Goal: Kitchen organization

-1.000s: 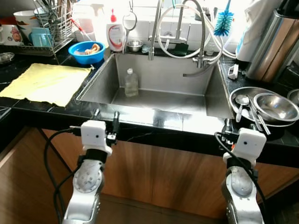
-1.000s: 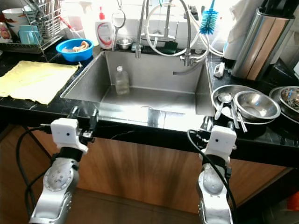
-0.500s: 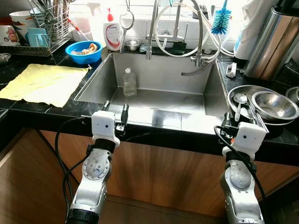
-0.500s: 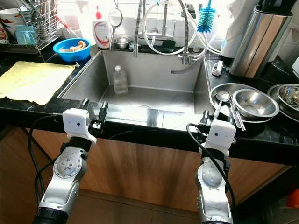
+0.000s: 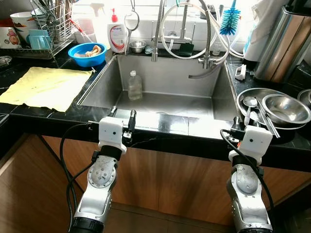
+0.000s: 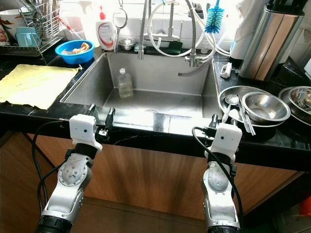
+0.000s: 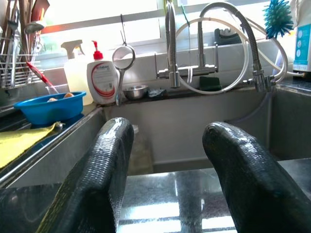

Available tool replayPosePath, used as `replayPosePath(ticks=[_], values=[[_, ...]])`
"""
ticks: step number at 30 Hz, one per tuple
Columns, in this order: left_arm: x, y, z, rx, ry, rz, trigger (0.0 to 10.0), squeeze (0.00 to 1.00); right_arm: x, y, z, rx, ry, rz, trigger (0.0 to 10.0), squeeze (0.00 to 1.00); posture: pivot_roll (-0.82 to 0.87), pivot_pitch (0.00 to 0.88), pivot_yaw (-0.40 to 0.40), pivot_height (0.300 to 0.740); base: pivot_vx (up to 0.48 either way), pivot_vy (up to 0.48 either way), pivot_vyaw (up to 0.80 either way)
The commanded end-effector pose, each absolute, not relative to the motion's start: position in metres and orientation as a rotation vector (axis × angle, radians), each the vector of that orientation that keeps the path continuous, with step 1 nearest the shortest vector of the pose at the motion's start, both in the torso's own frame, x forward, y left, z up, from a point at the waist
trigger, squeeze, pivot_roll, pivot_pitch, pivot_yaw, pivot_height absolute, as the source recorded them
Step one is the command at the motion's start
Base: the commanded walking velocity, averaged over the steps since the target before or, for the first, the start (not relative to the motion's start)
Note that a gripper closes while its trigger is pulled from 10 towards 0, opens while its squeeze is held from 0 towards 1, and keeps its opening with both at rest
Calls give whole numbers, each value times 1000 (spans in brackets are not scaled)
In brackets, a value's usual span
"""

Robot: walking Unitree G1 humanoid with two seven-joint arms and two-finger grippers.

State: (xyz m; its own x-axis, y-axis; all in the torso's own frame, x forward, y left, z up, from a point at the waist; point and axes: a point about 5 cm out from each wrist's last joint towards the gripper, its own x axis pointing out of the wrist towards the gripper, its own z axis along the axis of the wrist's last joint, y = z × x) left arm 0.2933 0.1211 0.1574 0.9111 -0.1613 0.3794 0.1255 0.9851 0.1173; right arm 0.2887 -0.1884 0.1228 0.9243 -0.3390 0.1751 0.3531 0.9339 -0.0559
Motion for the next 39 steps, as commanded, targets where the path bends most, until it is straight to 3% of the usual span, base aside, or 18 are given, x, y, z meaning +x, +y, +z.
replayPosePath(ticks=[1,20,21,39], values=[[294,120,156,101,-397,-165,10000,0,291,-184,122,-73,-163,-341,0,0,-99,0,36,740,0,0,0],[293,118,156,105,-400,-183,10000,0,291,-183,120,-64,-165,-344,0,0,-98,0,39,740,0,0,0],[293,118,156,108,-400,-184,10000,0,291,-183,120,-65,-165,-347,10000,0,-96,0,37,740,0,0,0],[293,117,157,109,-405,-184,10000,0,295,-179,139,-103,-247,-328,10000,0,-98,0,35,740,0,0,0]])
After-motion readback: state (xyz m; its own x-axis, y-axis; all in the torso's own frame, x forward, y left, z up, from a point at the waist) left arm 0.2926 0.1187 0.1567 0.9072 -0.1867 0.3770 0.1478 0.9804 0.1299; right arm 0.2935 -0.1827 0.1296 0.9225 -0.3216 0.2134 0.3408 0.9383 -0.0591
